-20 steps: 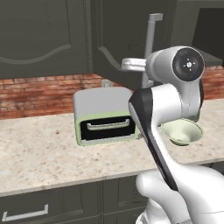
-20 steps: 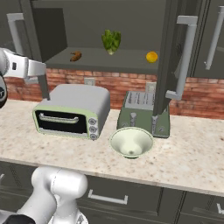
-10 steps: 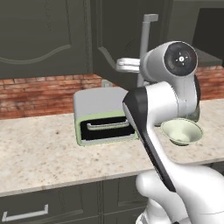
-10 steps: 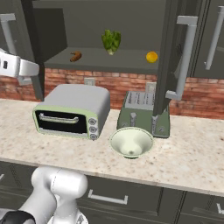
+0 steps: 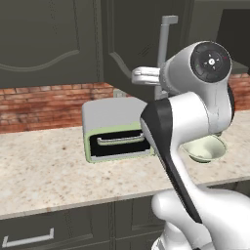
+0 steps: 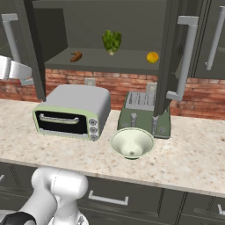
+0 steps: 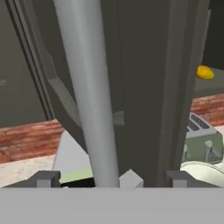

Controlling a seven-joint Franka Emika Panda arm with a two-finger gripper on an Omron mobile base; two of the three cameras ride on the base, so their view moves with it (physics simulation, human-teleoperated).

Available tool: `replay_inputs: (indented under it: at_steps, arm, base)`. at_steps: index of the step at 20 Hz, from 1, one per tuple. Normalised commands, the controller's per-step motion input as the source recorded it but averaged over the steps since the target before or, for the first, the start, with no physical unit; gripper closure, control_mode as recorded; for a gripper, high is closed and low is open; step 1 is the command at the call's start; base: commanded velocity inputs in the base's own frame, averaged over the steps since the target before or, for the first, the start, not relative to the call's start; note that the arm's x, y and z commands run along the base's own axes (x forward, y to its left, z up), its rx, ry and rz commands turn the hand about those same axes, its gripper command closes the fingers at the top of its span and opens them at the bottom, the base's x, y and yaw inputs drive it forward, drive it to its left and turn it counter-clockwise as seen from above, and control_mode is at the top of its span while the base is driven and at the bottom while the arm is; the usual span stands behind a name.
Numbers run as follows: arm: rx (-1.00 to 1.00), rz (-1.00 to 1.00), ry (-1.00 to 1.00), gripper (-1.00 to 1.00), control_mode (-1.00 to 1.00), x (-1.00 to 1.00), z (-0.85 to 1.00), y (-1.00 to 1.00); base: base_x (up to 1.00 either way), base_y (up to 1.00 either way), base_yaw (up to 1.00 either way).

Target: Open the cabinet. Pick the banana and mango from the cabinet and place them into the bowl. Then close the cabinet.

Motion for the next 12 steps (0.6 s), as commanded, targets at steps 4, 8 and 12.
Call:
replay_inputs:
  at_steps: [4,8,12]
  arm:
    - [0.0,0.01,0.0,-1.0,-1.0,-0.51,0.01,-0.23]
    - [0.0,0.06,0.0,-1.0,-1.0,-0.43,0.09,-0.45]
    - [0.0,0.17,0.0,-1.0,-1.0,-0.04,0.02,-0.48]
  base:
    - [0.0,0.0,0.0]
    - [0.0,0.0,0.0]
    - [0.0,0.0,0.0]
